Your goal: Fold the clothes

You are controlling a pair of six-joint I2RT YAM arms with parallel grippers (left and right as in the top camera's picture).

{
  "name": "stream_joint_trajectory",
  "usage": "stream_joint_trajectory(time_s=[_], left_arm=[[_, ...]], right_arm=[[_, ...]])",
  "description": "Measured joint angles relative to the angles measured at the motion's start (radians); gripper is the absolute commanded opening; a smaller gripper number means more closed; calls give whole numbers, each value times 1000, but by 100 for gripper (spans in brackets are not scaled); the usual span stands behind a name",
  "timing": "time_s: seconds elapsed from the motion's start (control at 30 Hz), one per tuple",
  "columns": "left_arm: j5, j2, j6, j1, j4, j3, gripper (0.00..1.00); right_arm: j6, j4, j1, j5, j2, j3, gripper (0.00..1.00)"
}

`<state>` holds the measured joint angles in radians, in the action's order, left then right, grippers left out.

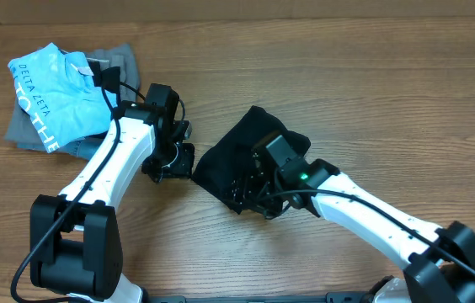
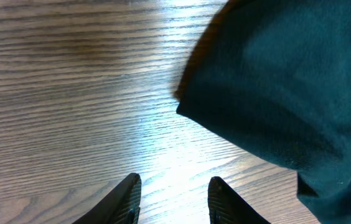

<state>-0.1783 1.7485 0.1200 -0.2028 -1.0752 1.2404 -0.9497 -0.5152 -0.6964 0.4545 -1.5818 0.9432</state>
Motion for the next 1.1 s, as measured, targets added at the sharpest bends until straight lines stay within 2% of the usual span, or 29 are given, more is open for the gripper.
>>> stream_joint_trajectory(time_s=[0.03,0.07,0.27,0.4,0.43,0.47,0.53,0.63,0.93,1.0,1.03,1.1], left_arm=[[-1,0,0,0,0,0,39],[-1,0,0,0,0,0,40],[-1,0,0,0,2,0,41],[-1,0,0,0,8,0,44],[-4,0,0,0,8,0,45],[-9,0,0,0,13,0,48],[-26,0,0,0,27,0,52],[-79,0,0,-2,87,-7,52],[-186,0,13,-66,217,-142,56],[-193,0,36,-66,293,-178,42],[-195,0,48,-66,309,-186,31],[-206,0,64,-66,354,-215,18]], right_arm=[[-19,7,-1,-22,-8,-1,11],[-33,4,-1,-34,-10,-1,4],[-60,-169,1,-155,-12,-1,4],[-63,-215,1,-182,-13,-1,4],[-64,-227,1,-181,-13,-1,8],[-64,-242,1,-180,-13,-1,17],[-66,-279,2,-167,-13,-1,13],[-70,-284,2,-162,-13,-1,7],[-71,-263,2,-159,-13,-1,4],[-71,-262,2,-159,-13,-1,4],[-71,-263,2,-159,-13,-1,4],[-71,-265,2,-159,-13,-1,4]])
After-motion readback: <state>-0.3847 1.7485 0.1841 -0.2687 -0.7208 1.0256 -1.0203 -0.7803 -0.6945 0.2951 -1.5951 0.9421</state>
